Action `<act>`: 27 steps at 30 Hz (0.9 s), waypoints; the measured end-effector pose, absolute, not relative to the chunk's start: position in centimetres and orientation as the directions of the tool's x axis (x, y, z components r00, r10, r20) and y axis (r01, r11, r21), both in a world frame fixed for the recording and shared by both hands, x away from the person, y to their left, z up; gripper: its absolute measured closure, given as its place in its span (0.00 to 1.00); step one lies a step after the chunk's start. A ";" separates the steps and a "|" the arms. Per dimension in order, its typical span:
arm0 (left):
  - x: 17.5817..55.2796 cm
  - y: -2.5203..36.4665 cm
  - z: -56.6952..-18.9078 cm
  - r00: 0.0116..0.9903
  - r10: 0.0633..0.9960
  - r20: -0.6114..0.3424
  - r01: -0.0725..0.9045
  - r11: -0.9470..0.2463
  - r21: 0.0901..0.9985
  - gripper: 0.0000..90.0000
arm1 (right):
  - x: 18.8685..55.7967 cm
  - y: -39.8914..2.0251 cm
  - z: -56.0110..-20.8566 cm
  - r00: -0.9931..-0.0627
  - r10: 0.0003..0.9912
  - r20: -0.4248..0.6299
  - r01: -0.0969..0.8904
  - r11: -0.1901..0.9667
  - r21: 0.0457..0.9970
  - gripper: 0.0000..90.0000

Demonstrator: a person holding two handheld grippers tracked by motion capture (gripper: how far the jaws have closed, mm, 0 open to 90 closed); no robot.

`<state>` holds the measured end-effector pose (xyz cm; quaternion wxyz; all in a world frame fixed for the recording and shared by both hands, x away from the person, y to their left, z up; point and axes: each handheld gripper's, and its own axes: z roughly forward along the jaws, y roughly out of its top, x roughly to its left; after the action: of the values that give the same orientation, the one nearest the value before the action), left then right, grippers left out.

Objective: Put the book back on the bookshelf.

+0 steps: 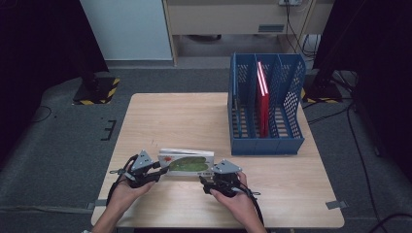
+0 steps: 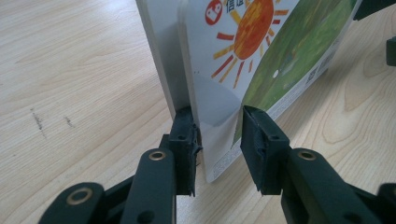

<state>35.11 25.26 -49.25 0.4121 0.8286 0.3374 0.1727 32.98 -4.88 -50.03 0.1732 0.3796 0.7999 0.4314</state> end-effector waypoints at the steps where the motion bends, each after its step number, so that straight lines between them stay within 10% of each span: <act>1: 35.1 25.2 -49.3 0.713 0.701 0.009 0.417 -0.434 0.799 0.73 | 33.0 -4.9 -50.0 -0.654 0.755 0.055 0.460 0.338 0.821 0.32; 27: 35.2 25.1 -49.5 0.718 0.696 0.008 0.413 -0.435 0.800 0.74 | 36.3 -5.0 -48.3 -0.713 0.700 0.039 0.415 0.376 0.828 0.25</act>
<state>35.24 25.11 -49.50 0.4131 0.8297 0.3342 0.1711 36.25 -5.05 -48.27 0.1616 0.3428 0.8137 0.4408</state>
